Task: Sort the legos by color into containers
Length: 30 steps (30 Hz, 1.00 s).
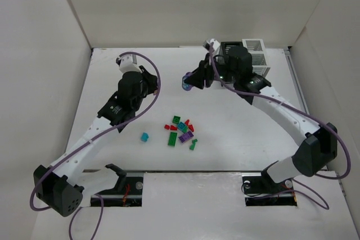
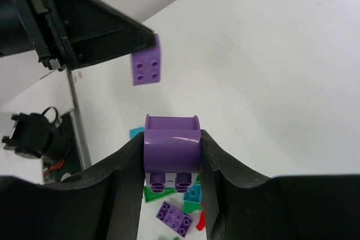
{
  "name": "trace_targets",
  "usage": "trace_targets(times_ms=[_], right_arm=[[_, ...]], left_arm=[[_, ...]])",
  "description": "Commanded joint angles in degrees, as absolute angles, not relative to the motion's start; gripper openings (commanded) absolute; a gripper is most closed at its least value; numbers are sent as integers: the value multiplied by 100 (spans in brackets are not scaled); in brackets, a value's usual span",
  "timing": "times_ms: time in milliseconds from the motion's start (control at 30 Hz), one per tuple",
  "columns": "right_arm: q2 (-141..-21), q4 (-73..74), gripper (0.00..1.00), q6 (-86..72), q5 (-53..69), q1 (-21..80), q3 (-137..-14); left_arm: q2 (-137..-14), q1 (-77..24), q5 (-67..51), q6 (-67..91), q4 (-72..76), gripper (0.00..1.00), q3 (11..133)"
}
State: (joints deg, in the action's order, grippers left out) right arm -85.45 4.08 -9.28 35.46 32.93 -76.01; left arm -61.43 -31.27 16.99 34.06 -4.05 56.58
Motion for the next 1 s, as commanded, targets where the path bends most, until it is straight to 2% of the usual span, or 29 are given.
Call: trace_targets(times_ms=[0, 100, 233, 367, 500, 800, 967], right_arm=[[-8130, 368, 0, -923, 3745, 2954, -7638], [-8077, 483, 0, -975, 3350, 2603, -7690], [-8340, 1053, 0, -1142, 1527, 1961, -8199], [-8919, 1107, 0, -1222, 198, 1346, -8823], [-9807, 1169, 0, -1222, -9, 661, -9849], [-11994, 1222, 0, -1327, -764, 246, -11679], [-12620, 1274, 1, -1327, -1019, 53, -12488]], left_arm=[[-6143, -3059, 1995, 3384, -316, 0, 5625], [-6196, -3059, 1995, 3384, -316, 0, 5625], [-6249, -3006, 1803, 3437, -316, 0, 5573], [-6249, -3006, 1662, 3314, -316, 0, 5520], [-6249, -3006, 1661, 3261, -316, 0, 5520], [-6301, -3006, 1600, 3199, 210, 0, 5405], [-6425, -3006, 1600, 3146, 333, 0, 5405]])
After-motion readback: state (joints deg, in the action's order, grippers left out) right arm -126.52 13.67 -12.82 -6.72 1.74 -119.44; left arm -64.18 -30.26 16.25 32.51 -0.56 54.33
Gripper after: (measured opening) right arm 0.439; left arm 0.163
